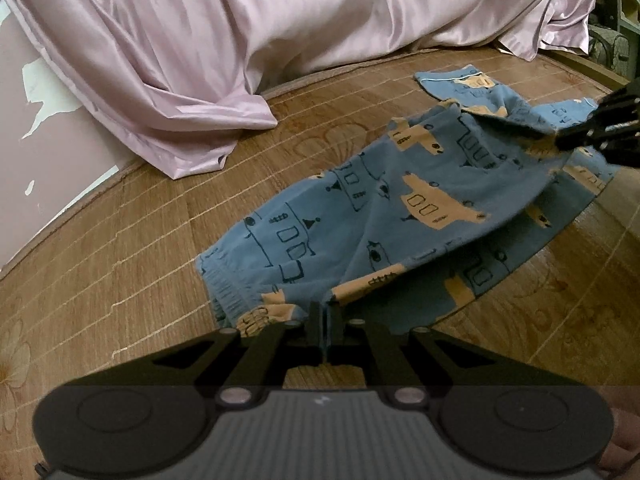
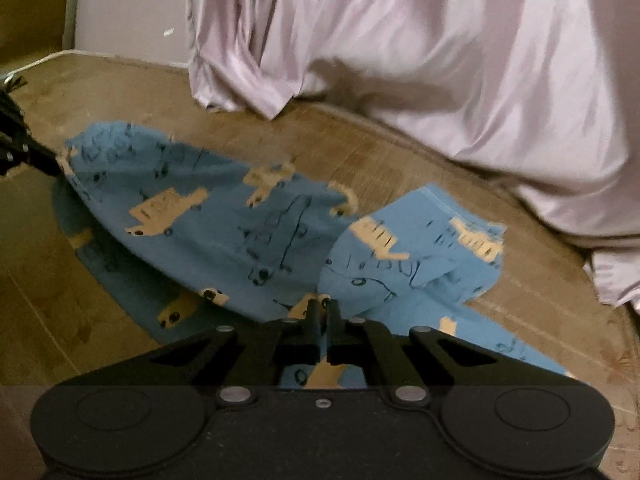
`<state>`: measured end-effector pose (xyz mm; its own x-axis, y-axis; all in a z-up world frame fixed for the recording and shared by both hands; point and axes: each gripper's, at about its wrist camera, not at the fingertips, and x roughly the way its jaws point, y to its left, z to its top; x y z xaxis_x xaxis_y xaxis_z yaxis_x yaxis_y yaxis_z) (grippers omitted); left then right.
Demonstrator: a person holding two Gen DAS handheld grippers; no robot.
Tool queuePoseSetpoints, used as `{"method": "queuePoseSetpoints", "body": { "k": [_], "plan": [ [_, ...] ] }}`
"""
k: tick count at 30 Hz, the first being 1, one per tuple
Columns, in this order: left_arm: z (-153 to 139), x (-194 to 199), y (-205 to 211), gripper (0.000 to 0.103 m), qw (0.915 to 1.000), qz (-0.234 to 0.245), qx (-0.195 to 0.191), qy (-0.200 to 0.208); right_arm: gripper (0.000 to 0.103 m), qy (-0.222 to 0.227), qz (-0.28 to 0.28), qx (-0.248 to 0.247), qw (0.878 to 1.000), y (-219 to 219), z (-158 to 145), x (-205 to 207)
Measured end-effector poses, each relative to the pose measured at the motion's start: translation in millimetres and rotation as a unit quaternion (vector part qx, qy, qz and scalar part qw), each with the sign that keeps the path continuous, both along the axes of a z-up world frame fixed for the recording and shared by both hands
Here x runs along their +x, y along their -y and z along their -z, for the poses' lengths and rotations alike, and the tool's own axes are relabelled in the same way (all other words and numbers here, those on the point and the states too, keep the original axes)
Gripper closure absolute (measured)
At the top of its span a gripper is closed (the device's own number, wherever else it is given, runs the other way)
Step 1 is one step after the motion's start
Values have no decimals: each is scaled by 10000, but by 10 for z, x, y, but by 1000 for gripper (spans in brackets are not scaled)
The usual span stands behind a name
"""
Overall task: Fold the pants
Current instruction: 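Lower the folded hems onto the pants and open both grippers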
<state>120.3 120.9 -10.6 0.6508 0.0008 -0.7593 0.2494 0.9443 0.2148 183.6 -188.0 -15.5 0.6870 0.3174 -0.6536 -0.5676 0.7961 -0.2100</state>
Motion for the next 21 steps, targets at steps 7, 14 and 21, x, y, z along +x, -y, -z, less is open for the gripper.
{"method": "queuePoseSetpoints", "body": {
  "k": [7, 14, 21],
  "plan": [
    [25, -28, -11, 102, 9999, 97, 5, -120, 103, -381, 89, -33, 9992, 72, 23, -111],
    [149, -8, -19, 100, 9991, 200, 63, -380, 102, -704, 18, -368, 9968, 10, 246, -133],
    [50, 21, -14, 91, 9986, 83, -329, -396, 61, -748, 182, -177, 9969, 119, 129, -125]
  ]
}}
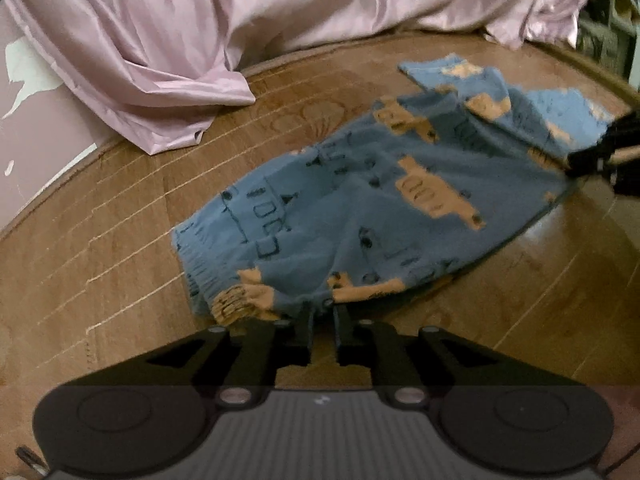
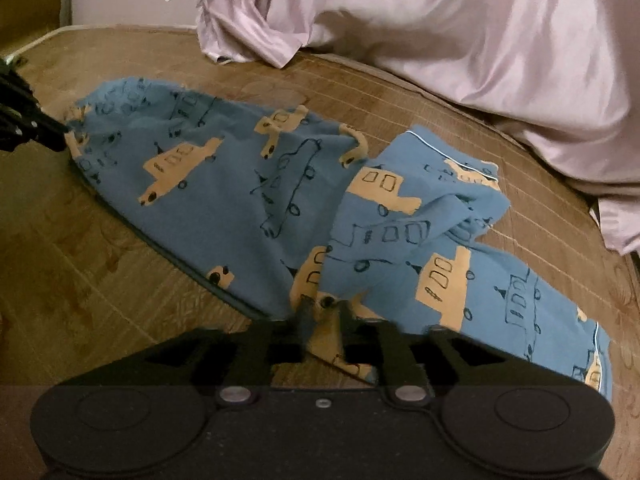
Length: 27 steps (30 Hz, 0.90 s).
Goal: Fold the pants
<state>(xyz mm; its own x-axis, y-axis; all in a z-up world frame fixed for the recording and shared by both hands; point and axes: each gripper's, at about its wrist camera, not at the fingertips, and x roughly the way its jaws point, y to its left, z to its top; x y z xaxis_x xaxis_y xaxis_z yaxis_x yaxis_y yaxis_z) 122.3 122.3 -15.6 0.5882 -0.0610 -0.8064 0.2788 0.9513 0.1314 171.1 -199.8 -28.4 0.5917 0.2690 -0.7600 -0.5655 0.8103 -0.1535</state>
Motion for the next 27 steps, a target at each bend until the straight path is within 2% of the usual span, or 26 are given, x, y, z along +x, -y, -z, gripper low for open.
{"method": "queuePoseSetpoints", "body": {
  "k": [1, 2, 4, 5, 6, 8, 10, 11, 14, 17, 19, 22, 24, 25, 27],
  "plan": [
    [-40, 21, 19, 90, 9999, -33, -151, -3, 51, 1, 79, 96, 9999, 67, -47, 13],
    [-72, 26, 60, 85, 9996, -32, -283, 11, 49, 6, 164, 160, 9997, 140, -95, 33],
    [-150, 64, 171, 64, 9978, 60, -643, 137, 32, 52, 277, 271, 9992, 310, -190, 88],
    [-179, 93, 249, 42, 9962, 83, -833, 225, 26, 74, 338, 260, 9991, 403, -231, 130],
    [-192, 127, 333, 28, 9940, 125, -1040, 302, 19, 97, 381, 251, 9989, 491, -262, 164],
    [-187, 206, 515, 22, 9886, 213, -1425, 442, 15, 135, 469, 303, 9983, 680, -333, 238],
    [-150, 327, 743, 11, 9822, 238, -1794, 498, 2, 172, 541, 385, 9976, 859, -389, 292],
    [-130, 379, 849, 4, 9781, 202, -1990, 568, 1, 213, 588, 446, 9970, 940, -422, 312],
    [-42, 537, 1172, 2, 9616, 77, -2659, 679, 1, 163, 749, 640, 9950, 1160, -493, 428],
    [124, 723, 1456, 2, 9433, -21, -3296, 384, 1, 66, 730, 759, 9944, 1269, -563, 576],
    [286, 837, 1592, 2, 9285, -168, -3709, 43, 1, -19, 602, 797, 9950, 1285, -618, 692],
    [518, 926, 1645, 2, 9083, -570, -4136, -263, 1, -246, 333, 856, 9955, 1237, -700, 946],
    [609, 931, 1621, 5, 8966, -717, -4360, -278, 1, -439, 138, 885, 9950, 1154, -740, 1147],
    [636, 925, 1599, 6, 8933, -745, -4425, -259, 1, -494, 95, 898, 9947, 1113, -752, 1234],
    [671, 936, 1554, 17, 8889, -810, -4499, -290, 1, -600, 70, 911, 9940, 997, -767, 1431]
  ]
}}
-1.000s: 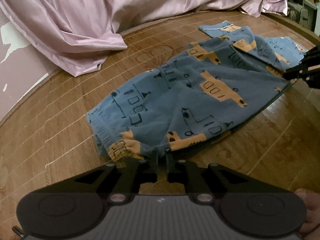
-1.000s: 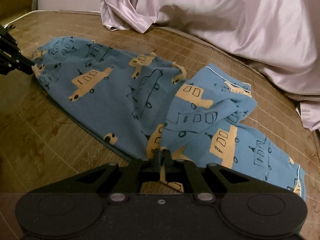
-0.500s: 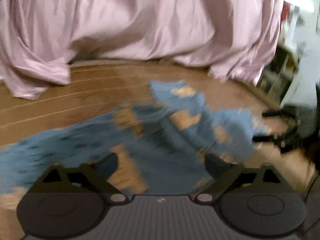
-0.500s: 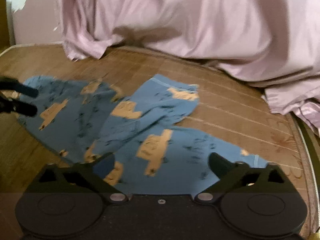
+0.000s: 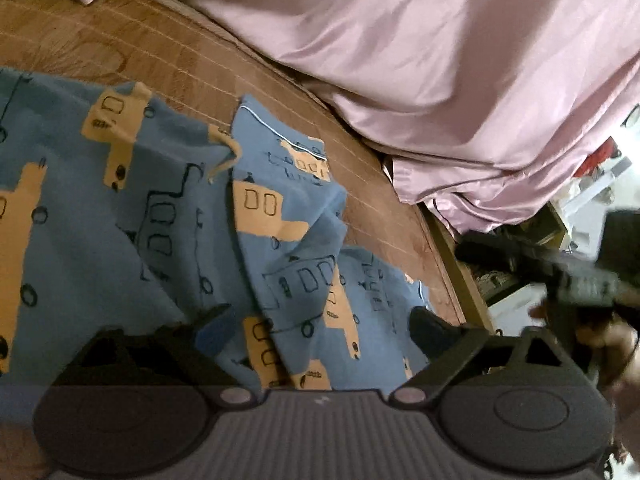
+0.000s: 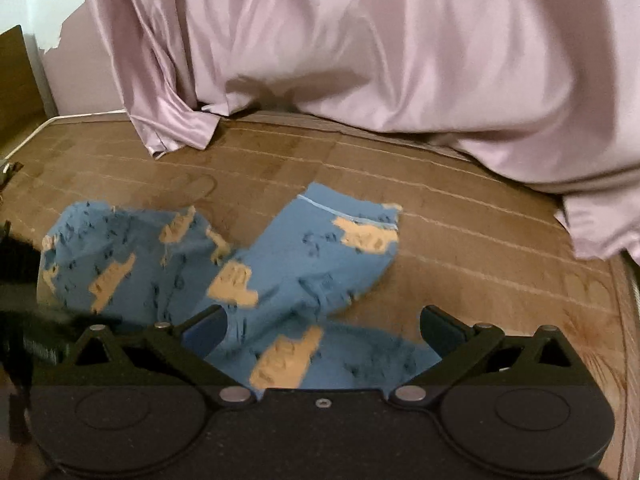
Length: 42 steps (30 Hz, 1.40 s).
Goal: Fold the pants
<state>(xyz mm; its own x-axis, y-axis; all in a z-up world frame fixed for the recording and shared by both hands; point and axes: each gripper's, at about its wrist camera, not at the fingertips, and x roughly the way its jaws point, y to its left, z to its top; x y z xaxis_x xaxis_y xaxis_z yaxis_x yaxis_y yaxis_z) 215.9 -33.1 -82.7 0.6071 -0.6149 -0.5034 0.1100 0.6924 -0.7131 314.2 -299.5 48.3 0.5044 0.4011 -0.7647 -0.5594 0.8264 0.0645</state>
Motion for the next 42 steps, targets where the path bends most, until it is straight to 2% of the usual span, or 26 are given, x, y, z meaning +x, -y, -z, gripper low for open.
{"method": "queuePoseSetpoints", "body": {
  "k": [1, 3, 5, 7, 10, 11, 12, 17, 20, 22, 26, 31, 35, 38, 39, 42],
  "plan": [
    [18, 3, -18, 21, 9999, -71, -64, -58, 2, -73, -4, 4, 10000, -58, 5, 102],
    [56, 7, -92, 36, 9993, -228, -220, -183, 4, -220, 1, -3, 9998, -202, 23, 309],
    [102, 49, -146, 47, 9975, -415, -444, -361, 8, -357, 38, -99, 9993, -362, 57, 492],
    [111, 108, -170, 55, 9959, -496, -583, -477, 16, -532, 102, -231, 9983, -553, 104, 668],
    [167, 223, -172, 75, 9939, -380, -648, -802, 25, -798, 145, -411, 9959, -848, 213, 894],
    [192, 265, -154, 86, 9933, -289, -602, -940, 26, -872, 208, -469, 9949, -951, 267, 973],
    [210, 299, -151, 89, 9932, -232, -556, -992, 27, -928, 282, -504, 9940, -1038, 314, 1037],
    [192, 374, -159, 94, 9925, -174, -468, -1114, 35, -891, 667, -696, 9913, -1372, 495, 1312],
    [171, 400, -121, 96, 9929, -91, -299, -1148, 36, -1129, 921, -684, 9870, -1457, 640, 1497],
    [140, 441, -84, 97, 9930, -37, -176, -1164, 42, -1191, 1006, -707, 9852, -1515, 690, 1534],
    [84, 532, -25, 98, 9926, 11, -76, -1215, 46, -1221, 1064, -836, 9832, -1644, 781, 1514],
    [78, 559, -30, 98, 9923, 8, -56, -1241, 59, -1240, 1073, -910, 9823, -1727, 836, 1490],
    [54, 447, -120, 99, 9923, 27, -25, -1240, 72, -1245, 1303, -767, 9806, -1647, 899, 1472],
    [35, 438, -112, 100, 9924, 15, 7, -1229, 89, -1162, 1258, -656, 9830, -1583, 896, 1469],
    [34, 435, -110, 101, 9924, 7, 13, -1233, 103, -1198, 1244, -524, 9836, -1550, 890, 1466],
    [13, 438, -88, 102, 9926, 12, 71, -1215, 103, -1099, 1253, -173, 9859, -1411, 813, 1422]
  ]
}}
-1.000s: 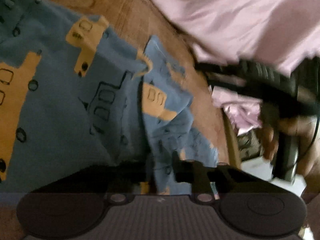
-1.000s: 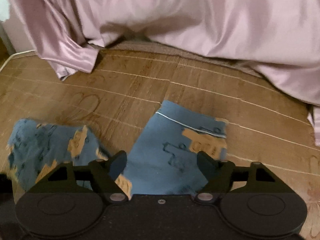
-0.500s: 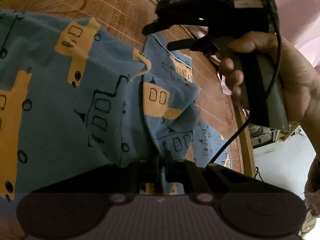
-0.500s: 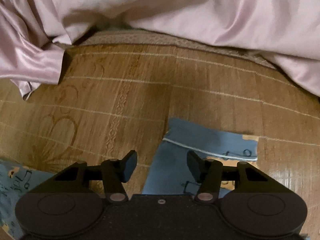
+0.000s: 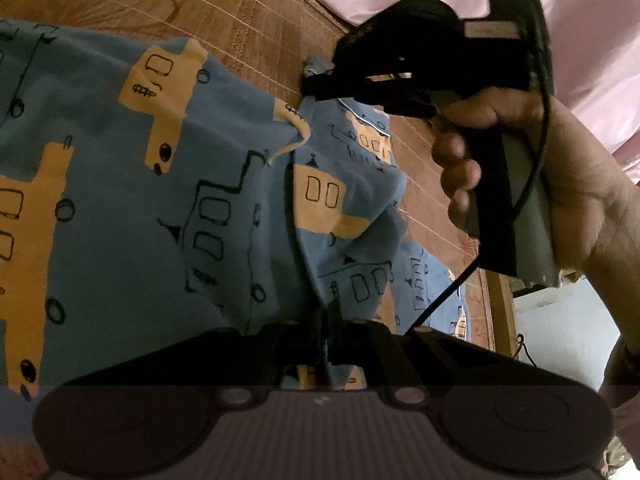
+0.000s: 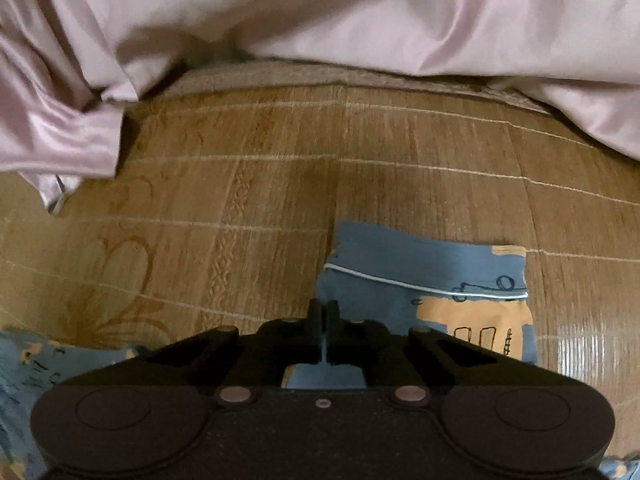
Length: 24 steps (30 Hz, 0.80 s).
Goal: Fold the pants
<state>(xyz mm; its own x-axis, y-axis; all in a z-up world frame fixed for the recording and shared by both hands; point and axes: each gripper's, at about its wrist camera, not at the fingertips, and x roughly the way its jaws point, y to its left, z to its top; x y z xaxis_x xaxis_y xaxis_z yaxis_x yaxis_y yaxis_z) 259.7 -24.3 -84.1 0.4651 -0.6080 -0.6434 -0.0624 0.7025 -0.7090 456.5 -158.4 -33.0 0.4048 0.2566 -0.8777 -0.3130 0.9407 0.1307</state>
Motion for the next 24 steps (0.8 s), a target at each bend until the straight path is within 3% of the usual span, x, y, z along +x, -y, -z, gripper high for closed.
{"method": "queuePoseSetpoints", "body": {
  "k": [8, 14, 18, 24],
  "plan": [
    [-202, -79, 168, 102, 9971, 371, 501, 445, 103, 812, 419, 931, 9915, 873, -593, -408],
    [-528, -179, 526, 102, 9835, 956, 1029, 1138, 103, 1378, 1187, 1171, 9763, 1902, -947, -1140],
    [-672, -297, 841, 102, 9692, 1457, 1343, 1461, 103, 1484, 1982, 1063, 9630, 2485, -864, -1748],
    [-529, -440, 1262, 102, 9509, 2014, 1910, 1372, 103, 735, 2926, 1133, 9466, 2935, -259, -2234]
  ]
}}
